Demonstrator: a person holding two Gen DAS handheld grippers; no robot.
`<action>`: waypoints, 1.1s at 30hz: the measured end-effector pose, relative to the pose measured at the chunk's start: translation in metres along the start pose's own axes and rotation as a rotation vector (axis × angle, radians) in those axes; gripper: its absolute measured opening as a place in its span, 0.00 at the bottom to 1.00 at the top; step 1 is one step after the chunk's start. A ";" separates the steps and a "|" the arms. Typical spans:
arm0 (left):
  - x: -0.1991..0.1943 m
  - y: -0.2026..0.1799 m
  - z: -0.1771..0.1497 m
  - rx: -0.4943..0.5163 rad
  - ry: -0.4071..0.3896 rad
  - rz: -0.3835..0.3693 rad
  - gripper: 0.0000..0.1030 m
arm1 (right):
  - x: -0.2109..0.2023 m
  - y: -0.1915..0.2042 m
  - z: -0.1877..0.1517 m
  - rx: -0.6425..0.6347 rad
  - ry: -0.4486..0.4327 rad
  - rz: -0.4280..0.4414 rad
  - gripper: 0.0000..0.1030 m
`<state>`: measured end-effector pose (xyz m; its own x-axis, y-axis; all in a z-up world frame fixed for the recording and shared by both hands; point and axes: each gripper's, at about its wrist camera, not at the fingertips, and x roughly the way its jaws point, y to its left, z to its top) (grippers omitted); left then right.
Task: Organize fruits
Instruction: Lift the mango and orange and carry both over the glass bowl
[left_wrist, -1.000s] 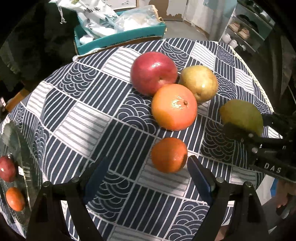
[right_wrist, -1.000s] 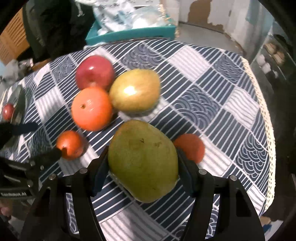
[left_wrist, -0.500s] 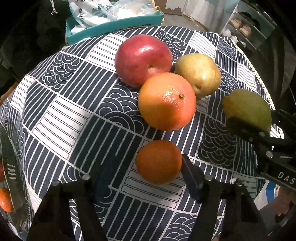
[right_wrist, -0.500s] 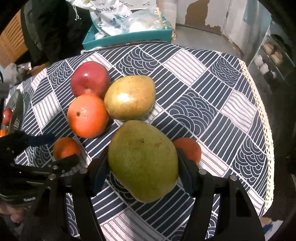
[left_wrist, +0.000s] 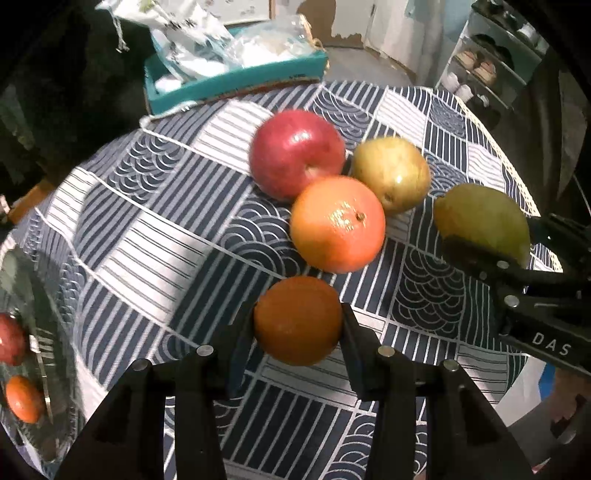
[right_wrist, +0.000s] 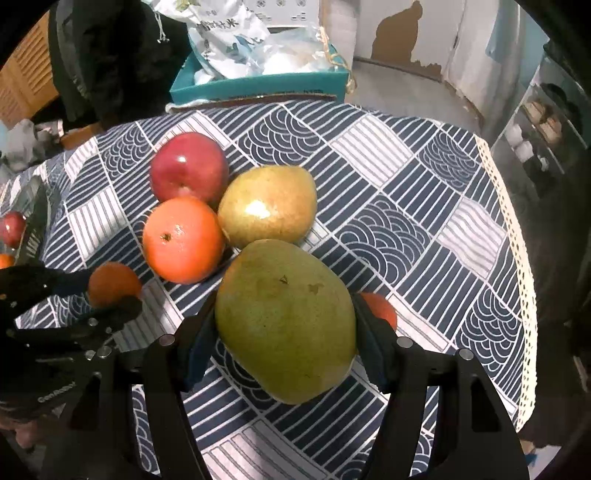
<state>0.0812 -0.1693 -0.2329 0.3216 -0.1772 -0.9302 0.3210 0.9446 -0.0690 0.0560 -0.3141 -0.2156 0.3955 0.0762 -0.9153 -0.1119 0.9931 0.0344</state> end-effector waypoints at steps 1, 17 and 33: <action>-0.003 0.000 0.000 -0.003 -0.006 0.003 0.44 | -0.001 0.001 0.001 -0.003 -0.004 -0.001 0.66; -0.060 0.016 0.002 -0.050 -0.112 0.038 0.44 | -0.041 0.020 0.012 -0.044 -0.098 0.000 0.66; -0.112 0.032 0.002 -0.078 -0.212 0.065 0.44 | -0.084 0.037 0.023 -0.075 -0.198 0.028 0.66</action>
<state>0.0569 -0.1196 -0.1306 0.5223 -0.1614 -0.8373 0.2260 0.9730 -0.0465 0.0400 -0.2813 -0.1282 0.5621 0.1270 -0.8172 -0.1899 0.9816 0.0219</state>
